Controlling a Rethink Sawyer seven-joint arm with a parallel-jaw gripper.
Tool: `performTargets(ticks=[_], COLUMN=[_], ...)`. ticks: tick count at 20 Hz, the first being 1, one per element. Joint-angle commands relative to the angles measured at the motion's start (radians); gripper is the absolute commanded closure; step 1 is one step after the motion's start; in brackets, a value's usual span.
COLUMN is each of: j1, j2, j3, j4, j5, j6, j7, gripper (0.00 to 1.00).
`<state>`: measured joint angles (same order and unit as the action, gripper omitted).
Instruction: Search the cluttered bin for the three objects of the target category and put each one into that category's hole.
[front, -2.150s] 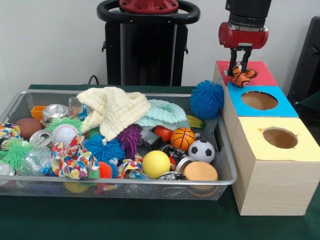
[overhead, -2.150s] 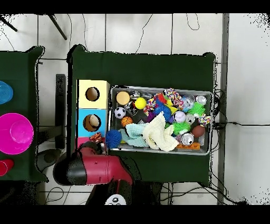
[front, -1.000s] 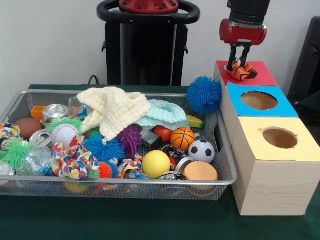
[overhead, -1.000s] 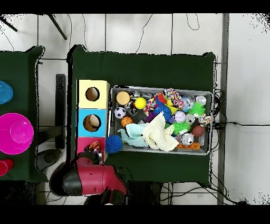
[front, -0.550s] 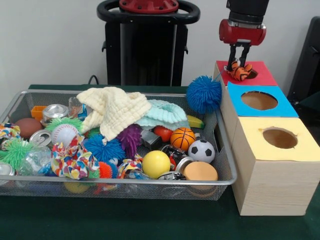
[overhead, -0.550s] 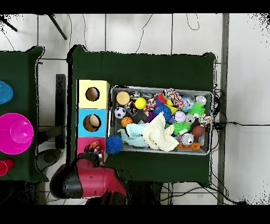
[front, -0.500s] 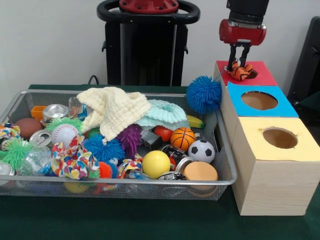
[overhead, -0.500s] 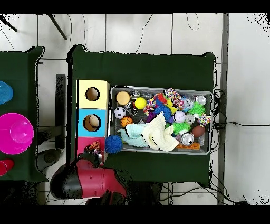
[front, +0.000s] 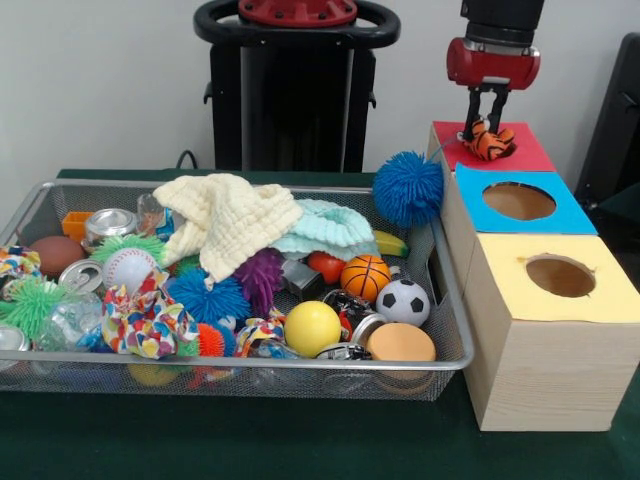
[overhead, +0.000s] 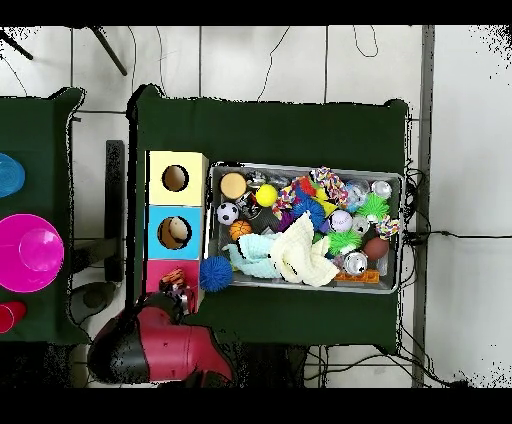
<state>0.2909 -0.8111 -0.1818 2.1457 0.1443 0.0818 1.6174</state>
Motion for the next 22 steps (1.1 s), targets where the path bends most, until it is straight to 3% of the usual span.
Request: performTargets(ticks=[1, 14, 22], j1=[0.043, 0.060, 0.026], j2=[0.057, 0.082, 0.131], j3=[0.029, 0.032, 0.052], j4=[0.058, 0.072, 0.075], j5=[0.079, 0.114, 0.091], j6=[-0.014, -0.020, -0.133], j7=[0.299, 0.285, 0.284], gripper=[1.00, 1.00, 1.00])
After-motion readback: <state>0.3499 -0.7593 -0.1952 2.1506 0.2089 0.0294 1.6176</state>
